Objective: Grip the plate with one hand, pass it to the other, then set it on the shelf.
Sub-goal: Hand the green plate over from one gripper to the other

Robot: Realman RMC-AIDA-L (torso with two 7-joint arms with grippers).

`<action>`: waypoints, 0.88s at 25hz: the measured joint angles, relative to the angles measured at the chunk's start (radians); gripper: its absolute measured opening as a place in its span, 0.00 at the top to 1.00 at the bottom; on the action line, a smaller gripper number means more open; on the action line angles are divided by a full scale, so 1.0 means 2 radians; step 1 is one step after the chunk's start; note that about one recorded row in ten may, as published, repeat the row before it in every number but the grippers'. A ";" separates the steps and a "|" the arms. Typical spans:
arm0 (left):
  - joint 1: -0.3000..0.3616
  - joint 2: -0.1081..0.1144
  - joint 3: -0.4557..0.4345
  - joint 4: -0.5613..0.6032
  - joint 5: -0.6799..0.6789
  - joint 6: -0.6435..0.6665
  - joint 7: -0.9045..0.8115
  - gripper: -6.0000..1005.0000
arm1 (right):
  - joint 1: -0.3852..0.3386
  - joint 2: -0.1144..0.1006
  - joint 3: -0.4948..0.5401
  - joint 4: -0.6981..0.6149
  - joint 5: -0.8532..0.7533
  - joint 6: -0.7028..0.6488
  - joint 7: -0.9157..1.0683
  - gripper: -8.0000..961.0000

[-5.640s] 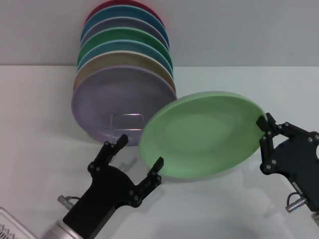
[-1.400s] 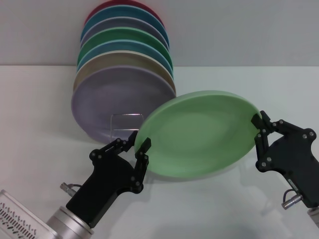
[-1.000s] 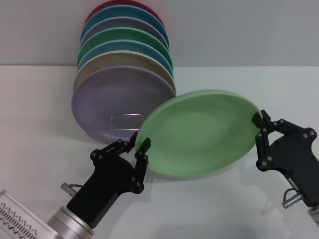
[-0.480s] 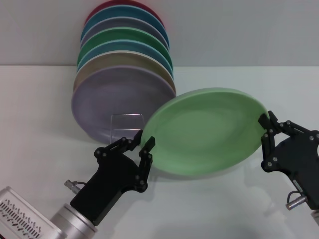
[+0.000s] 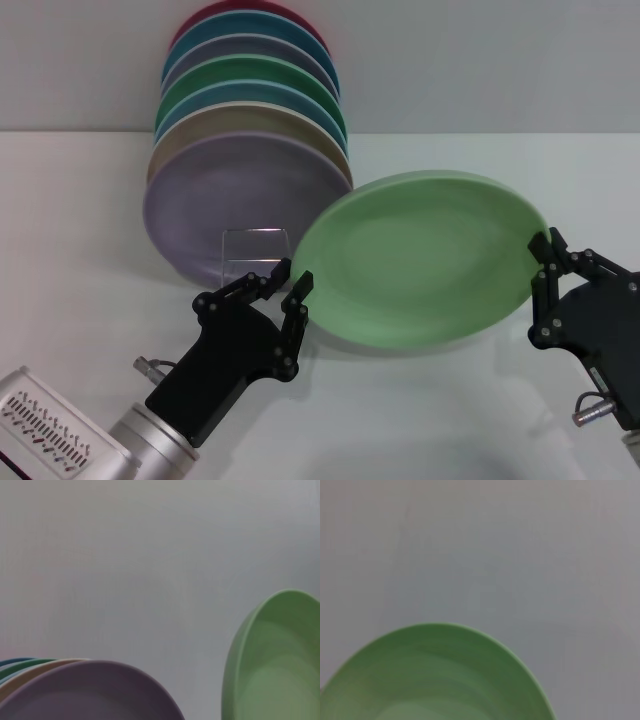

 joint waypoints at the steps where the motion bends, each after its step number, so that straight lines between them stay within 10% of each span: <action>1: 0.000 0.000 0.000 0.000 0.000 -0.001 0.000 0.81 | -0.001 0.000 -0.001 0.000 0.002 -0.001 0.000 0.98; 22: -0.008 0.001 -0.004 -0.001 0.000 -0.012 0.000 0.81 | -0.007 0.000 -0.087 -0.002 0.097 -0.027 -0.025 0.98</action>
